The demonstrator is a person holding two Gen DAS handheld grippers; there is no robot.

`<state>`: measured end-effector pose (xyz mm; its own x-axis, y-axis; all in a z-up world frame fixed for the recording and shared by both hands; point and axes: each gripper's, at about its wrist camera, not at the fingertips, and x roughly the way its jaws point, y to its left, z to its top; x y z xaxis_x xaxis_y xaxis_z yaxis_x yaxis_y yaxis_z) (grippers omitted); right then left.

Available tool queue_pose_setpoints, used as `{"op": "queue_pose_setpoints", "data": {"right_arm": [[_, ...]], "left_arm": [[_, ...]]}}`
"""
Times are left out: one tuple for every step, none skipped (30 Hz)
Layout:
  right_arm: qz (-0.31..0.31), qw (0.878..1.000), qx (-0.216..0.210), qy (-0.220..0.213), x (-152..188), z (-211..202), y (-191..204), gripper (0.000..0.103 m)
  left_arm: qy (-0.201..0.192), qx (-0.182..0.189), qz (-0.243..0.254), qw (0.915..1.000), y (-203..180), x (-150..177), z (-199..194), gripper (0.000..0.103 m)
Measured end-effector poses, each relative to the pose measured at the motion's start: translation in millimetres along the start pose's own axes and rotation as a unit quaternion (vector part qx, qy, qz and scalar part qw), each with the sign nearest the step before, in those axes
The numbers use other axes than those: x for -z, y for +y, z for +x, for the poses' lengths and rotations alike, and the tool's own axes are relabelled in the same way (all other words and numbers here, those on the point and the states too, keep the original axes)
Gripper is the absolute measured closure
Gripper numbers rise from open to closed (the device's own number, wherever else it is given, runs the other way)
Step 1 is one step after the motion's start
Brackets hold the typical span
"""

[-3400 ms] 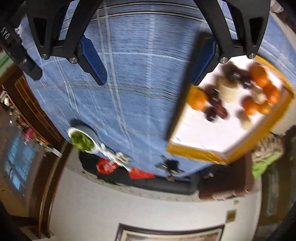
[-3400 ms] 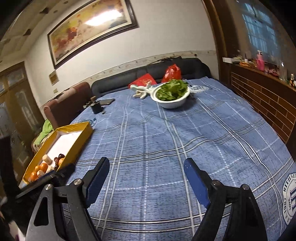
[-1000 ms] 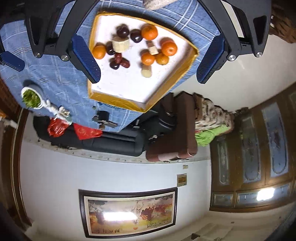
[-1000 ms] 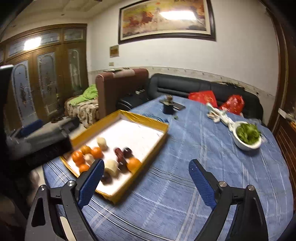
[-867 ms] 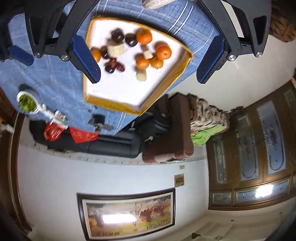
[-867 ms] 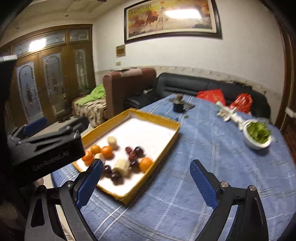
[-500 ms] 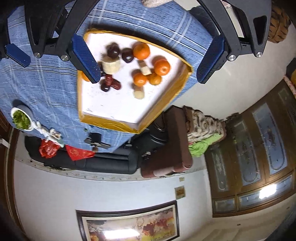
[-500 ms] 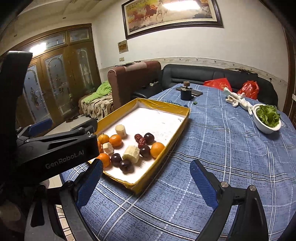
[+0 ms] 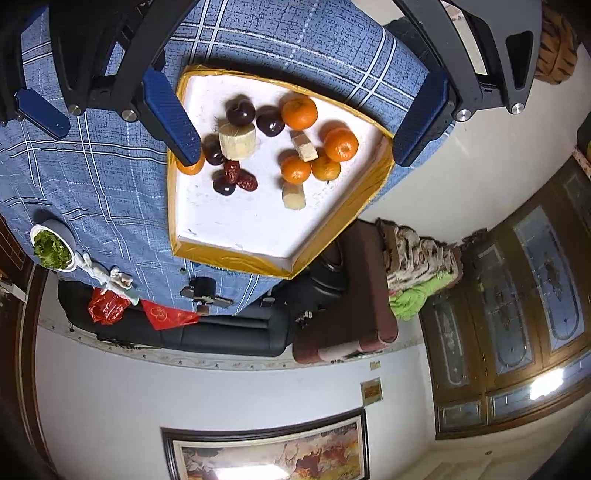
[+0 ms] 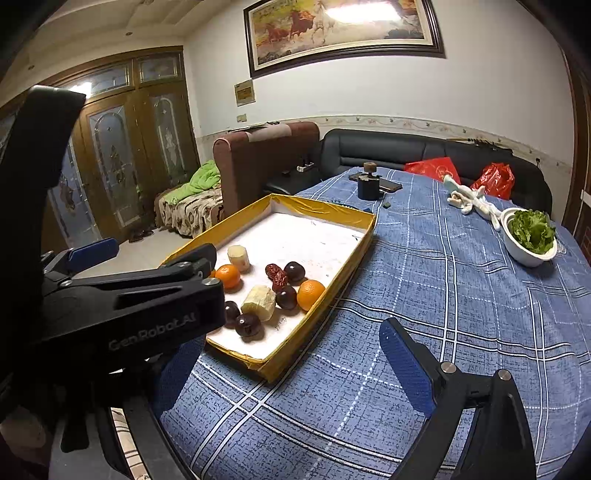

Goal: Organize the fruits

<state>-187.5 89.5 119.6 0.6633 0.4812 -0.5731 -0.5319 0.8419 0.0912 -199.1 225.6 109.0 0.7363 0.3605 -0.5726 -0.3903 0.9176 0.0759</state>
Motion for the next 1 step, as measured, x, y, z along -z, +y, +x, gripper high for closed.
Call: {"op": "queue_pose_setpoints", "data": {"right_arm": [[0.0, 1.0, 0.001, 0.001, 0.6, 0.2, 0.0, 0.005]], "left_arm": [[0.001, -0.001, -0.001, 1.0, 0.4, 0.3, 0.5, 0.0]]}}
